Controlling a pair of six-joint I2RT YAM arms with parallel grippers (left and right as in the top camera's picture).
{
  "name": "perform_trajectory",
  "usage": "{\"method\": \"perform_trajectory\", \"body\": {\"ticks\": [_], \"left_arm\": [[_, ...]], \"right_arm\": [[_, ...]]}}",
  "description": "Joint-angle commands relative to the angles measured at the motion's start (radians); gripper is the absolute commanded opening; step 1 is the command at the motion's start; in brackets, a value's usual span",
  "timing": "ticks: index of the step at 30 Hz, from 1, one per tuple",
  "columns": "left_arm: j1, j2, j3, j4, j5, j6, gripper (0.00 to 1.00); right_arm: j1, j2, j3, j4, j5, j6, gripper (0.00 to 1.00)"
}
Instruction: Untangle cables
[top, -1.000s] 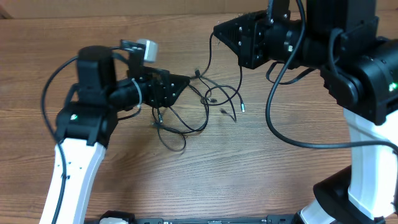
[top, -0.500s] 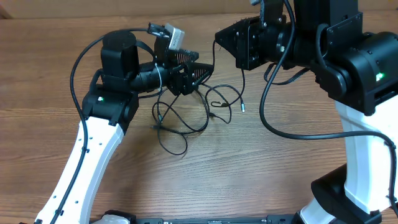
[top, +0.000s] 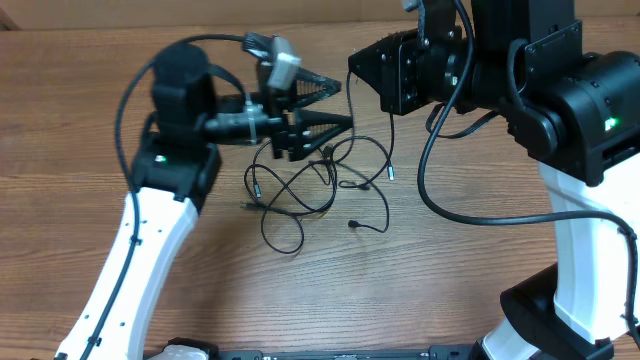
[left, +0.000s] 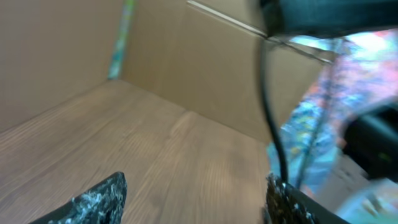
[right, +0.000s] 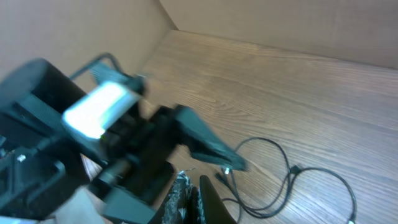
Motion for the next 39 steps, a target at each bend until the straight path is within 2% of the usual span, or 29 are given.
{"method": "perform_trajectory", "body": {"ticks": [1, 7, 14, 17, 18, 19, 20, 23, 24, 25, 26, 27, 28, 31, 36, 39], "left_arm": [[0.069, 0.0, 0.009, 0.011, 0.254, 0.021, 0.73], [0.013, 0.019, 0.009, 0.006, 0.205, 0.023, 0.8], [-0.01, 0.151, 0.009, -0.037, 0.004, 0.022, 0.78], [-0.009, 0.203, 0.009, -0.032, 0.006, 0.022, 0.51], [-0.009, 0.208, 0.009, -0.032, 0.005, 0.022, 0.38], [-0.008, 0.209, 0.009, -0.031, 0.002, 0.022, 0.17], [-0.005, 0.208, 0.009, -0.023, 0.002, 0.021, 0.07], [0.041, 0.208, 0.009, 0.009, -0.003, -0.048, 0.04], [0.069, 0.208, 0.009, 0.014, -0.011, -0.085, 0.04], [0.115, 0.204, 0.009, 0.014, -0.031, -0.138, 0.04], [0.137, 0.2, 0.009, 0.014, -0.042, -0.166, 0.04], [0.182, 0.182, 0.009, 0.013, -0.055, -0.217, 0.04], [0.204, 0.167, 0.009, 0.009, -0.064, -0.244, 0.04], [0.239, 0.097, 0.009, -0.041, -0.134, -0.299, 0.04], [0.238, -0.018, 0.009, -0.254, -0.336, -0.392, 0.04], [0.238, -0.041, 0.009, -0.377, -0.39, -0.409, 0.04]], "right_arm": [[-0.003, -0.003, 0.0, 0.005, 0.032, -0.008, 0.04], [-0.001, -0.001, 0.0, 0.068, -0.069, -0.008, 0.04], [-0.001, -0.001, 0.0, 0.052, -0.117, -0.009, 0.04], [-0.001, -0.001, 0.0, 0.038, -0.116, -0.028, 0.04], [-0.001, -0.001, 0.0, 0.035, -0.113, -0.028, 0.04], [-0.001, -0.001, 0.0, 0.034, -0.114, -0.028, 0.04], [-0.001, -0.001, 0.0, 0.034, -0.113, -0.028, 0.04], [-0.001, -0.001, 0.0, 0.0, -0.053, -0.028, 0.05], [-0.001, -0.001, 0.0, -0.021, -0.003, -0.027, 0.15], [-0.002, 0.0, 0.0, -0.047, 0.067, -0.027, 0.32], [-0.002, 0.001, 0.0, -0.064, 0.117, -0.026, 0.38], [-0.002, 0.003, -0.007, -0.074, 0.178, -0.024, 0.52], [-0.002, 0.003, -0.02, -0.073, 0.207, -0.015, 0.57], [-0.002, 0.003, -0.079, -0.05, 0.211, -0.011, 0.7], [-0.002, 0.003, -0.19, -0.02, 0.114, -0.028, 0.75], [-0.002, 0.005, -0.234, -0.021, 0.049, -0.06, 0.75]]}}
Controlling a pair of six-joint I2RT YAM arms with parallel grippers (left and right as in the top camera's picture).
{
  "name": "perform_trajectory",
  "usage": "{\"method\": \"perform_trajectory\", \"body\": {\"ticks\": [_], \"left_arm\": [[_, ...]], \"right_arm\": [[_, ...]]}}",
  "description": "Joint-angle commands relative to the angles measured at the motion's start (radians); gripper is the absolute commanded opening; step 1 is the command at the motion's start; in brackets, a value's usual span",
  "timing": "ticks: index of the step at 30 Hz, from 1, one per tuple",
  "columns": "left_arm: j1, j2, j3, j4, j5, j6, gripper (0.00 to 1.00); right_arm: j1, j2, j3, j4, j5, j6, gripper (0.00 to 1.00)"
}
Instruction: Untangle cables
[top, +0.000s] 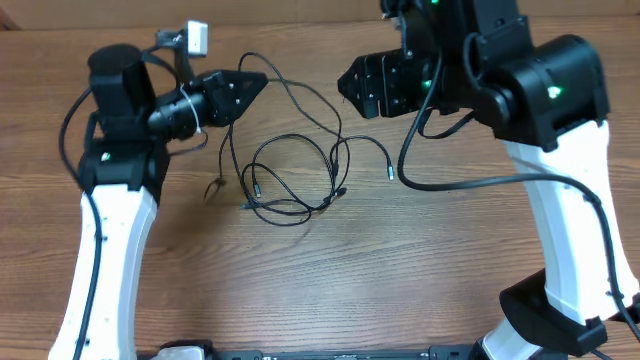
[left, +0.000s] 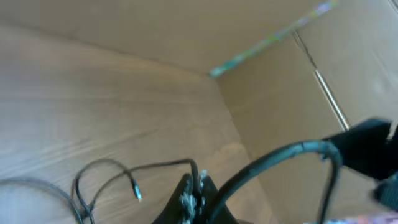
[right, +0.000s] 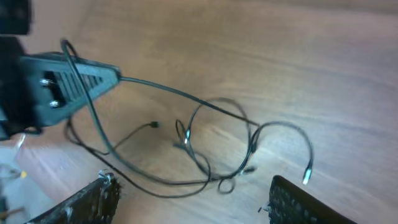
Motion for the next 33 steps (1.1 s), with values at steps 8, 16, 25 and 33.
{"method": "perform_trajectory", "body": {"ticks": [8, 16, 25, 33], "left_arm": [[-0.047, -0.032, 0.007, -0.396, -0.338, 0.053, 0.04], [-0.104, -0.032, 0.081, -0.481, -0.406, 0.111, 0.04], [-0.222, -0.032, 0.359, -0.608, -0.426, 0.21, 0.04], [-0.224, 0.01, 0.348, -0.732, -0.535, 0.266, 0.06]], "right_arm": [[-0.001, 0.002, -0.137, 0.039, -0.109, -0.062, 0.75], [-0.023, 0.002, -0.142, 0.05, -0.08, -0.062, 0.75], [-0.092, 0.002, -0.142, 0.061, -0.084, -0.062, 0.75], [-0.151, 0.002, -0.142, 0.053, -0.11, -0.084, 0.75]]}}
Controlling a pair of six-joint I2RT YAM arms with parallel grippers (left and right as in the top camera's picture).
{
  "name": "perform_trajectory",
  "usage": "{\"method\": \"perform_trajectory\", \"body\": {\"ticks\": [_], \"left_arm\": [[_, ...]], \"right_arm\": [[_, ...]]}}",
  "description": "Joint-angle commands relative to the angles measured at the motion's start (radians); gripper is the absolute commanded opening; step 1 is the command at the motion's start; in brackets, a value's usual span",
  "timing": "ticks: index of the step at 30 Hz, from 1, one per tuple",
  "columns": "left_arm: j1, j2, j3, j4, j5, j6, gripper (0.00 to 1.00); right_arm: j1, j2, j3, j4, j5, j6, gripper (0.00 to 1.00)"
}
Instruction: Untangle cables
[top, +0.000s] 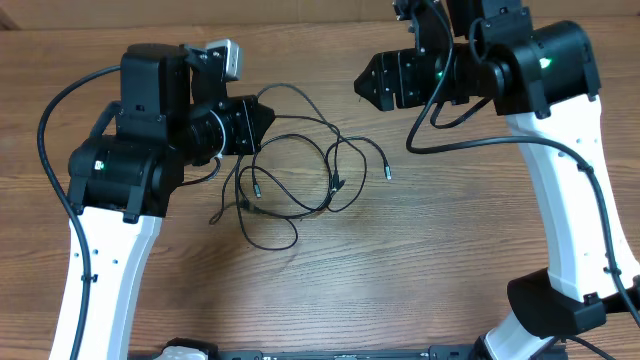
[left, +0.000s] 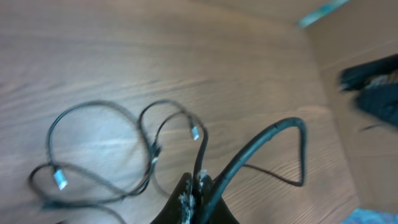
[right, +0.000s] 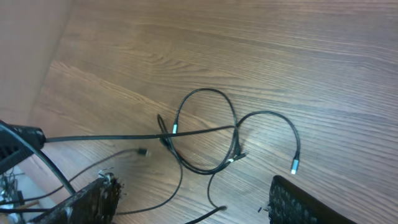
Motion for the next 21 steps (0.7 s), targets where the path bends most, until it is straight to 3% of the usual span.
{"method": "perform_trajectory", "body": {"ticks": [1, 8, 15, 21], "left_arm": [[-0.003, 0.041, -0.003, -0.034, -0.054, 0.046, 0.07], [-0.043, 0.155, -0.016, -0.043, -0.045, 0.117, 0.35], [-0.063, 0.176, -0.018, -0.04, -0.084, 0.203, 0.41], [-0.106, 0.271, -0.043, -0.077, -0.101, 0.352, 0.44]], "right_arm": [[-0.032, 0.001, 0.0, 0.0, -0.014, -0.023, 0.75], [-0.04, 0.001, 0.0, -0.004, -0.014, -0.023, 0.75], [-0.04, 0.001, 0.0, -0.006, -0.01, -0.024, 0.75], [-0.04, 0.001, 0.0, -0.01, -0.01, -0.027, 0.76]]}}
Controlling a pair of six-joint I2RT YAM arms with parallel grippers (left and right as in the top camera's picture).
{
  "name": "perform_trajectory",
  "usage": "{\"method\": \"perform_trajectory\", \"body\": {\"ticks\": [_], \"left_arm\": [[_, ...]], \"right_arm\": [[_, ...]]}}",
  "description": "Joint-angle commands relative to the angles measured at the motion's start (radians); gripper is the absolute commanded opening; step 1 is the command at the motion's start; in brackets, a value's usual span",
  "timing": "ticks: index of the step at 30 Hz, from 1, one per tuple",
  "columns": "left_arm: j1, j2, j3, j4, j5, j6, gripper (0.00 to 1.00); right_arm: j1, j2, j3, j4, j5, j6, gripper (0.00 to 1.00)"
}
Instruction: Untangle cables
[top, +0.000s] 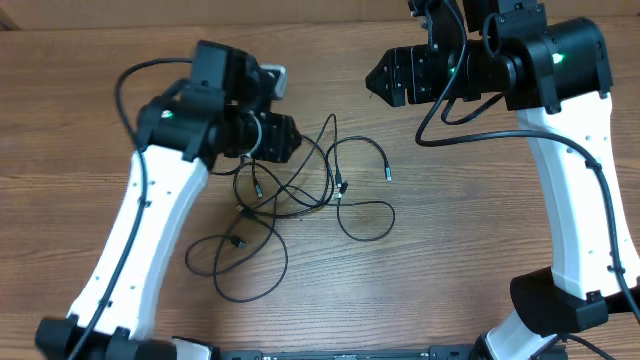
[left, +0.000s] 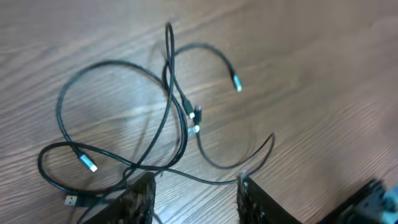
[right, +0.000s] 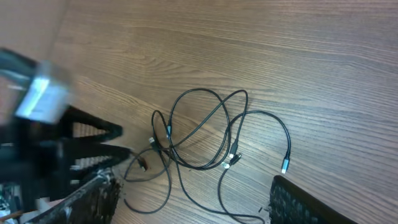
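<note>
Thin black cables (top: 300, 182) lie in a loose tangle on the wooden table (top: 450, 280). One strand runs out to a loop with a small plug (top: 238, 243) at the front left. Another loop (top: 392, 212) lies to the right, and a free end with a silver connector (top: 388, 175) points right. My left gripper (top: 285, 137) hovers over the tangle's left edge, open and holding nothing; in its wrist view the gripper (left: 196, 190) frames the cables (left: 168, 99). My right gripper (top: 375, 80) stays open, high at the back right, looking down on the tangle (right: 199, 134).
A cardboard wall (top: 300, 10) runs along the table's far edge. The right arm's own thick black cable (top: 425, 110) hangs beside its wrist. Bare wood (top: 470, 200) lies to the right of the cables and in front of them.
My left gripper was shut on a cable strand lifted above the table; now it is open, closer to the tangle, and the cable lies flat with new loops at front left and right.
First my left gripper stood open at the tangle, with the right gripper's fingers close together beside it. Then the left was shut on a strand drawn toward the back left and the right was open. The left stayed shut nearer the tangle; now it is open.
</note>
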Motion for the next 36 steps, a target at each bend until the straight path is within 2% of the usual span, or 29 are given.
{"method": "perform_trajectory", "body": {"ticks": [1, 5, 13, 15, 16, 17, 19, 20, 22, 27, 36], "left_arm": [[-0.022, 0.113, -0.018, 0.002, -0.021, 0.098, 0.44], [-0.023, 0.231, -0.018, 0.041, -0.031, 0.095, 0.41], [-0.056, 0.418, -0.018, 0.134, -0.05, 0.042, 0.4], [-0.061, 0.428, -0.018, 0.138, -0.043, 0.037, 0.35], [-0.061, 0.428, -0.018, 0.145, -0.044, 0.037, 0.16], [-0.059, 0.426, -0.01, 0.145, -0.044, 0.037, 0.04], [-0.058, 0.422, 0.018, 0.123, -0.051, 0.029, 0.04], [-0.058, 0.415, 0.047, 0.099, -0.055, 0.03, 0.04], [-0.048, 0.369, 0.241, -0.015, -0.058, 0.027, 0.04], [-0.044, 0.261, 0.641, -0.087, -0.077, -0.069, 0.04], [-0.015, 0.161, 0.95, -0.066, -0.077, -0.156, 0.04]], "right_arm": [[-0.005, 0.001, 0.0, -0.002, -0.005, -0.008, 0.76], [-0.005, 0.001, 0.0, -0.005, -0.005, -0.008, 0.76], [-0.005, 0.001, 0.0, -0.012, -0.005, -0.008, 0.76], [-0.005, 0.001, 0.0, -0.017, -0.005, -0.008, 0.76], [-0.005, 0.001, 0.0, -0.017, -0.005, -0.008, 0.76], [-0.005, 0.001, 0.0, -0.017, -0.005, -0.008, 0.76], [-0.005, 0.001, 0.0, -0.018, -0.005, -0.008, 0.76], [-0.005, 0.001, 0.0, -0.019, -0.005, -0.008, 0.76], [-0.005, 0.001, 0.0, -0.025, -0.005, -0.008, 0.76], [-0.005, 0.001, 0.0, -0.021, -0.005, -0.008, 0.76], [-0.005, 0.001, 0.0, 0.002, -0.039, -0.008, 0.75]]}}
